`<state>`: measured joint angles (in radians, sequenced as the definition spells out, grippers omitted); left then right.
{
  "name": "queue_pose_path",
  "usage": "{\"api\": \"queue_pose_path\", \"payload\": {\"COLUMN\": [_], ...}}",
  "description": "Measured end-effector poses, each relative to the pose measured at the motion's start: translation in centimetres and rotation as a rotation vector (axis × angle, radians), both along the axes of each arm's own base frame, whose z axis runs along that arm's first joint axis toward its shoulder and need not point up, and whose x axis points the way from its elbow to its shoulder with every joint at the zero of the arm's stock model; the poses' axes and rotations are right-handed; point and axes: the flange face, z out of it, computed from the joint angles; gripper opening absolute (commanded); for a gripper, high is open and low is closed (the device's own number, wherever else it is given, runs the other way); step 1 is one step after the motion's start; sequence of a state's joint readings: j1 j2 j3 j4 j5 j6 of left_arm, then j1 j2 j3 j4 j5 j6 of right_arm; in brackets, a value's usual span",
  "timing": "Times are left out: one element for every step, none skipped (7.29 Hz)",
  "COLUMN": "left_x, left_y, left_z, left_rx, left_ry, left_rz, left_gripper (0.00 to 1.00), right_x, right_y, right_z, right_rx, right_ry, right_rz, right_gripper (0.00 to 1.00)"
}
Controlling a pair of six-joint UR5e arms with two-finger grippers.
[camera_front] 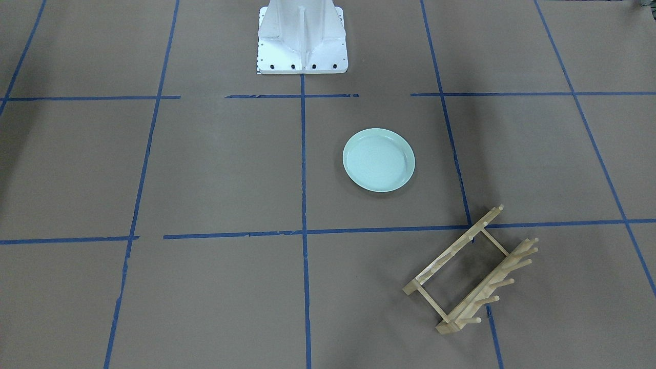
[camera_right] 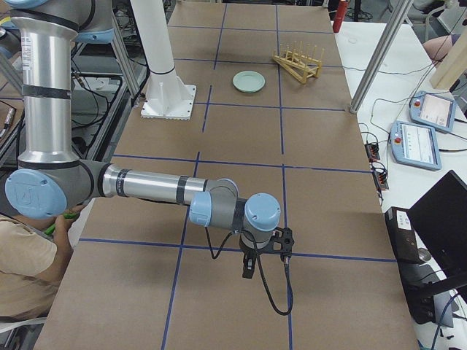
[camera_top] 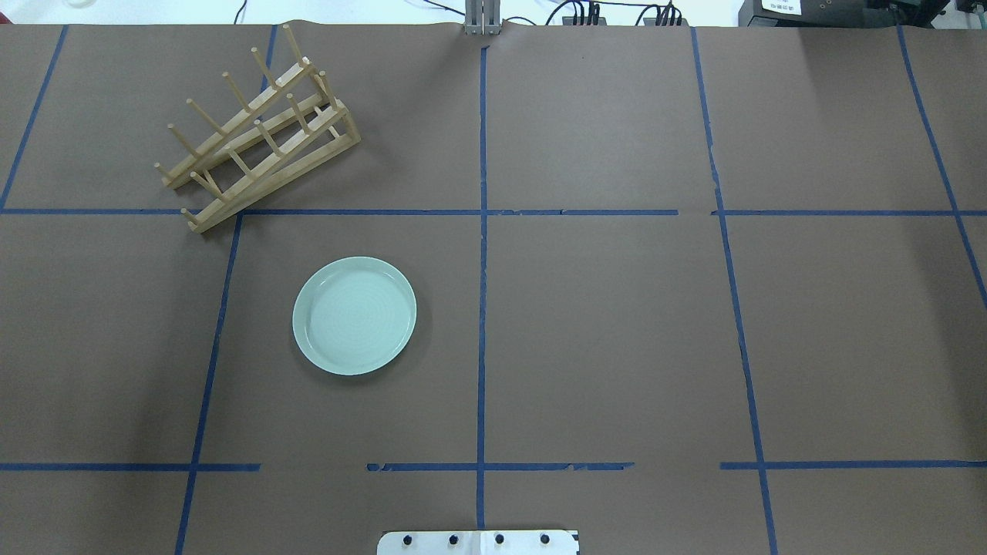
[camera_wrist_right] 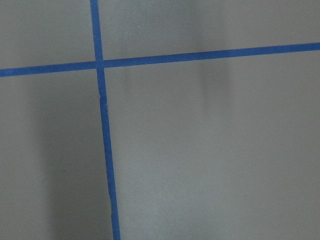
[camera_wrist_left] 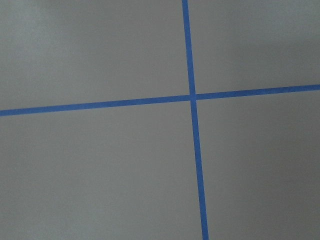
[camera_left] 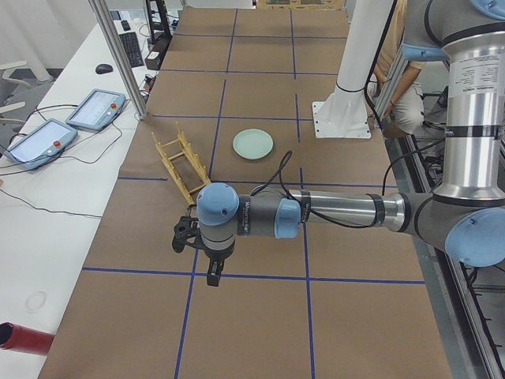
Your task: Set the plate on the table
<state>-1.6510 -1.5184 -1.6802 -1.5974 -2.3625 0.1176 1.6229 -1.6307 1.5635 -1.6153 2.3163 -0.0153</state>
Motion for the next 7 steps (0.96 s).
{"api": "queue_pose_path", "payload": {"left_x": [-0.03, -0.03, -0.02, -0.02, 0.01, 0.02, 0.04], "left_y": [-0.30, -0.59, -0.75, -0.89, -1.09, -1.23, -1.29], "left_z": [-0.56, -1.30, -1.50, -1.34, -1.32, -1.39, -1.18], "left_rx": [0.016, 0.031, 0.036, 0.034, 0.034, 0.034, 0.030], "left_ry": [-0.003, -0.006, -0.007, -0.006, -0.006, -0.006, -0.004], "left_rz": [0.000, 0.000, 0.000, 0.001, 0.002, 0.002, 0.002], "left_gripper": [1.00, 1.00, 1.00, 1.00, 1.00, 1.00, 1.00], "right_x": [0.00, 0.00, 0.00, 0.00, 0.00, 0.00, 0.00], "right_y": [0.00, 0.00, -0.02, -0.03, -0.04, -0.04, -0.03], "right_z": [0.00, 0.00, -0.02, -0.04, -0.05, -0.05, -0.02], "right_rx": [0.000, 0.000, 0.000, 0.001, 0.001, 0.001, 0.000], "right_ry": [0.000, 0.000, 0.000, 0.000, 0.000, 0.000, 0.000], "right_rz": [0.000, 0.000, 0.000, 0.000, 0.000, 0.000, 0.000], "right_gripper": [1.00, 1.00, 1.00, 1.00, 1.00, 1.00, 1.00]}}
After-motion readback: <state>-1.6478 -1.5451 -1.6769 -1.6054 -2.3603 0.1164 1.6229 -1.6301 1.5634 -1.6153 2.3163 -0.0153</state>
